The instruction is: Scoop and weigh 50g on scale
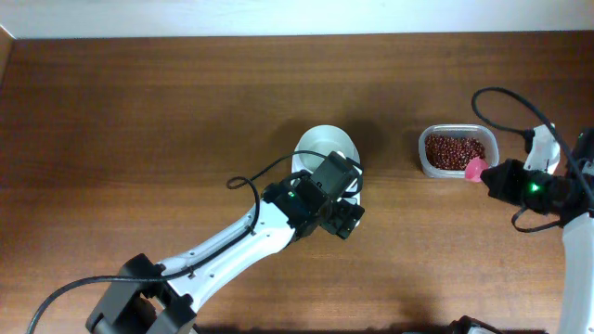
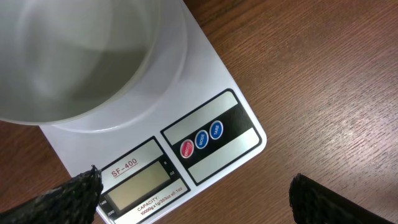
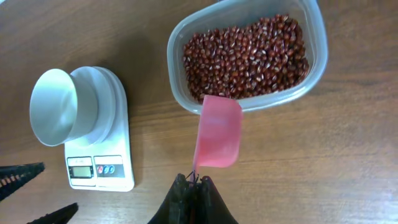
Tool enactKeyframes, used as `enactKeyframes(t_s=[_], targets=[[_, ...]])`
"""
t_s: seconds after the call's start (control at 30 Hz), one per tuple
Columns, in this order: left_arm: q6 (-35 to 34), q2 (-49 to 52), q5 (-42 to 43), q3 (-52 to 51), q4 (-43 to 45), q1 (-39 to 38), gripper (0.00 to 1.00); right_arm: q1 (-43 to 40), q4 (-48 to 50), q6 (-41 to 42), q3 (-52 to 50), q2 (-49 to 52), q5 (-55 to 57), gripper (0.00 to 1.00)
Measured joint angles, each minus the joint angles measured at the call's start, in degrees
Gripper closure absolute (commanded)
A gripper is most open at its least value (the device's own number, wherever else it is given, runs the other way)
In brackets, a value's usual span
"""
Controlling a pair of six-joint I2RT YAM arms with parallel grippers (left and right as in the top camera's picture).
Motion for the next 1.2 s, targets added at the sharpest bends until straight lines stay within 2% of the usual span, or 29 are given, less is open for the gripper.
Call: enactKeyframes(t_s=[0.43, 0.77, 1.0, 1.2], targets=[[0.0, 0.0, 0.0, 0.0, 0.0, 0.0, 0.01, 0.0, 14.1, -3.2, 0.0, 13.5, 0.1, 0.96], [0.0, 0.0, 0.0, 0.0, 0.0, 0.0, 0.01, 0.0, 20.2, -3.4, 0.0, 19.2, -0.6, 0.96], [0.0, 0.0, 0.0, 0.0, 0.0, 0.0, 0.01, 0.5, 20.9, -3.4, -0.1, 19.7, 5.4, 0.96], [0.0, 0.0, 0.0, 0.0, 0.0, 0.0, 0.01, 9.4, 21.3, -3.4, -0.1, 19.7, 15.1, 0.96]])
